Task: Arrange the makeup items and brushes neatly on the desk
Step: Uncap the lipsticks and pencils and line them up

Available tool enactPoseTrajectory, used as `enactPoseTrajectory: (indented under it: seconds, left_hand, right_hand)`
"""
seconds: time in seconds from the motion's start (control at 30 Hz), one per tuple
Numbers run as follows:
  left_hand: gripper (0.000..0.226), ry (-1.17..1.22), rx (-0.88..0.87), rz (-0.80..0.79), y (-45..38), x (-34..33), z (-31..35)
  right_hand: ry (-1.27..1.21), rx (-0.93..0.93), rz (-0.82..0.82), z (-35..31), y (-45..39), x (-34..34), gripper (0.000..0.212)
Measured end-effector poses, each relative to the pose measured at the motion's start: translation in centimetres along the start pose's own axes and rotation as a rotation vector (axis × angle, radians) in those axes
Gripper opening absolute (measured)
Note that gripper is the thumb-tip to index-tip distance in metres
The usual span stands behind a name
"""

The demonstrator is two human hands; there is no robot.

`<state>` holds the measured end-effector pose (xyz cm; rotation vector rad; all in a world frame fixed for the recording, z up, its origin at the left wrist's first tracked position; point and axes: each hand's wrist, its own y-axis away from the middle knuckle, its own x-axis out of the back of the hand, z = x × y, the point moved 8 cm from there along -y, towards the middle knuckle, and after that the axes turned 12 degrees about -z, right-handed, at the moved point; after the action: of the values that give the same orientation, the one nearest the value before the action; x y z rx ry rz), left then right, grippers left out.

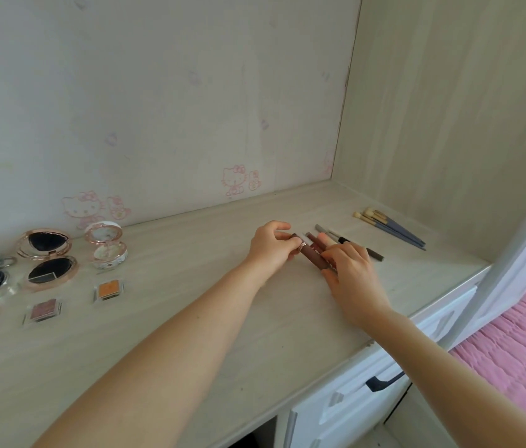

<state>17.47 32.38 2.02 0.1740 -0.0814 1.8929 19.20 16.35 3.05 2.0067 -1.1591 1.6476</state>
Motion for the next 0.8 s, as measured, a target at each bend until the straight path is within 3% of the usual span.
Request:
enactPoseTrajectory:
  seconds: [0.2, 0.5, 0.8]
  left_hand:
    - [0.018, 0.210, -0.018, -0.021, 2.6, 2.1, 0.8]
    - [0.021, 0.215, -0.028, -0.053, 8.3, 8.0, 0.7]
    - [0.023, 0.206, 0.096, -0.078, 14.8, 14.0, -1.7]
  right_hand:
    - [-0.105, 0.007, -0.002, -1.7, 0.2, -0.2, 0.031]
    - [-0.327, 0.059, -0.028, -6.6, 0.3, -0.6, 0.029]
    - [-0.473, 0.121, -0.164, -13.9, -0.6, -2.6, 0.031]
